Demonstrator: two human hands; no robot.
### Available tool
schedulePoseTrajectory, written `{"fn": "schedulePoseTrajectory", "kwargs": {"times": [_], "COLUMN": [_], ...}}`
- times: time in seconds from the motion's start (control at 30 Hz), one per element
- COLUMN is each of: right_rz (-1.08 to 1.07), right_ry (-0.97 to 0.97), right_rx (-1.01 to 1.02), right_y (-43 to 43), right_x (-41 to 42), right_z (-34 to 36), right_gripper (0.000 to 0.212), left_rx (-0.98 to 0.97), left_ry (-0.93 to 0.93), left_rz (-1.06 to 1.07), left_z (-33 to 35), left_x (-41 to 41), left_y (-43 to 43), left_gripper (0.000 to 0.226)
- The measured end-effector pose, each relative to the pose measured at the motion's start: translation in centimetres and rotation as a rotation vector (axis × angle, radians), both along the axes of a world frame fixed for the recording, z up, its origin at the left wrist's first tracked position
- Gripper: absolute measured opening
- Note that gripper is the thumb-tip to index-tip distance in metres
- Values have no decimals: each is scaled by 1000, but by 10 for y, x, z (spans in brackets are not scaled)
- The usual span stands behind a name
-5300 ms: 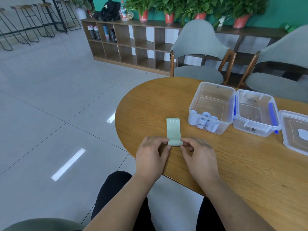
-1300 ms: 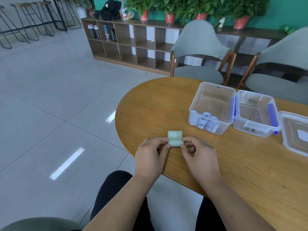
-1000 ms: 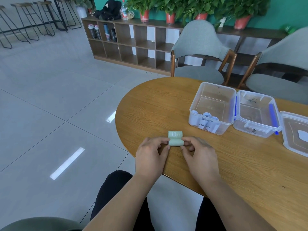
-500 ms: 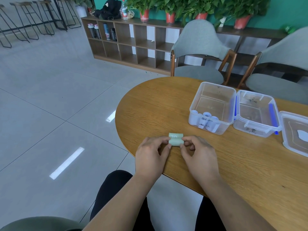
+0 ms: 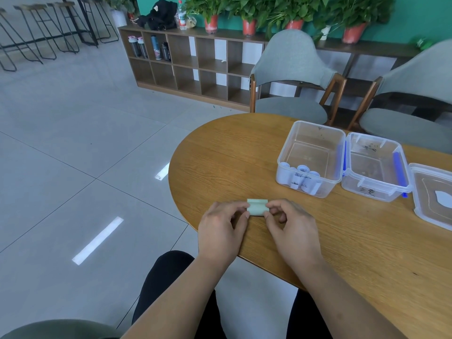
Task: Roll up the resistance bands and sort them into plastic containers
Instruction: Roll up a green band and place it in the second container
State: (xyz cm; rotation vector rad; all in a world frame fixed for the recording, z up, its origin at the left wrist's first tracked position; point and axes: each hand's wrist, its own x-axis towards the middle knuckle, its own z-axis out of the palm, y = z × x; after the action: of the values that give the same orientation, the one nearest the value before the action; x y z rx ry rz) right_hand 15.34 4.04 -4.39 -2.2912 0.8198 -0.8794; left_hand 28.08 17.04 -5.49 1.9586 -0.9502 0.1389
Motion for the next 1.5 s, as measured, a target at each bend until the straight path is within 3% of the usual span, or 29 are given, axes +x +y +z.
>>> {"fn": "schedulePoseTrajectory", "kwargs": {"times": [0.23,0.57,0.77,0.9,1.33,1.5], "right_rz": [-1,13,13,8,-31,-34], "right_ry": [43,11,14,44,188,206], "right_rx": [-17,19,-11,-13,-122,-50], "right_y": [-1,-1,-1,-2,-3,-6], "right_x": [1,0,2,2,11,14], "right_z": [-1,1,-1,-3,-2,8], "right_gripper": [29,22,23,35,38,39], "left_rx": [31,17,49,68,187,228], "left_ry": [-8,-6,-3,-27,-71,-74], "left_rz": [3,7,1,-9,-33,-35], "left_z": [1,2,2,2,10,12], "left_x": [1,0,0,0,5,7], "left_y": [-1,0,-1,0,-10,-15], "left_gripper": [29,23,30,32,32,29]}}
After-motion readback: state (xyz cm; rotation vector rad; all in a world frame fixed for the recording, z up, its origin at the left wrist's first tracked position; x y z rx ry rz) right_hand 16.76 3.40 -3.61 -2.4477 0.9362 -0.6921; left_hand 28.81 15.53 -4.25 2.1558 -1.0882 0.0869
